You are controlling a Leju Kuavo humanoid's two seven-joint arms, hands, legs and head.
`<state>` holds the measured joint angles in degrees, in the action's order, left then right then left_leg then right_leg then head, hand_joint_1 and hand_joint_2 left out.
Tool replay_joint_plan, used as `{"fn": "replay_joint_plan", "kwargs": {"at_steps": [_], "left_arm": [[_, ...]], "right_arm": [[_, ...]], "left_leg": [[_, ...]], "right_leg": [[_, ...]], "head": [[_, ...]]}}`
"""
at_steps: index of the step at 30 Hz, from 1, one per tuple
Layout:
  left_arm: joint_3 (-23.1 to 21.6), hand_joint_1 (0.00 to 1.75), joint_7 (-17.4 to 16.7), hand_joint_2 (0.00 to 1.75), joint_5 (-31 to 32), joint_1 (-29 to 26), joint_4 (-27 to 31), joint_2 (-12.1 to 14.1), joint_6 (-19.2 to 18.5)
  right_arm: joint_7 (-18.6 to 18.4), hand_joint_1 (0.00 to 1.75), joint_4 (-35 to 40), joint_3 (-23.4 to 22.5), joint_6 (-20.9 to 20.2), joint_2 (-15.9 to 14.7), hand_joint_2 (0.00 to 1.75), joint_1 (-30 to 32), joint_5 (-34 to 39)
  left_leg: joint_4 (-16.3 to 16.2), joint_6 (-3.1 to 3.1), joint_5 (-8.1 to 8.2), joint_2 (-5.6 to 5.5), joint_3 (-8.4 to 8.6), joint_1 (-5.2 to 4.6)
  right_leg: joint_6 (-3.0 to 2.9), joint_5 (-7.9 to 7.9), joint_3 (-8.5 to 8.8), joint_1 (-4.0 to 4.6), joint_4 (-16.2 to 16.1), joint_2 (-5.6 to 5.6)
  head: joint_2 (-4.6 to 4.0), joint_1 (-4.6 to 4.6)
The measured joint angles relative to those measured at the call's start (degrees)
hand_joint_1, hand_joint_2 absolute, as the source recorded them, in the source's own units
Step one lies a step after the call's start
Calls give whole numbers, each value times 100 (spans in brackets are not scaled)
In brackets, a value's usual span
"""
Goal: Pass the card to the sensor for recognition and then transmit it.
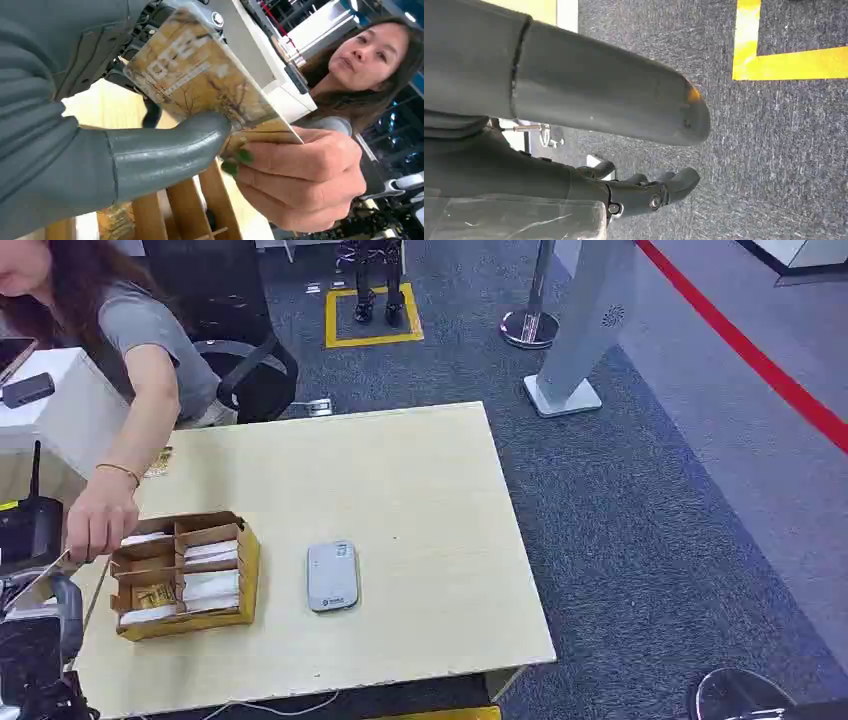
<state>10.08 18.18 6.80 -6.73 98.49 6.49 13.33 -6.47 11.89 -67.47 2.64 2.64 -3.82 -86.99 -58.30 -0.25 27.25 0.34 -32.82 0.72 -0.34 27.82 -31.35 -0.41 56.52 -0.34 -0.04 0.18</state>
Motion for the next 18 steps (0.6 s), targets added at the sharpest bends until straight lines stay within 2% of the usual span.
{"fn": "replay_joint_plan", "kwargs": {"at_steps": [18], "left_arm": [[0, 175, -59, 175, 22, 58, -85, -11, 55]], "right_arm": [[-2, 0, 0, 2, 4, 0, 0, -9, -29]], "left_leg": [[0, 1, -1, 0, 0, 0]], "right_leg": [[-1, -1, -1, 0, 0, 0]], "head": [[2, 0]]}}
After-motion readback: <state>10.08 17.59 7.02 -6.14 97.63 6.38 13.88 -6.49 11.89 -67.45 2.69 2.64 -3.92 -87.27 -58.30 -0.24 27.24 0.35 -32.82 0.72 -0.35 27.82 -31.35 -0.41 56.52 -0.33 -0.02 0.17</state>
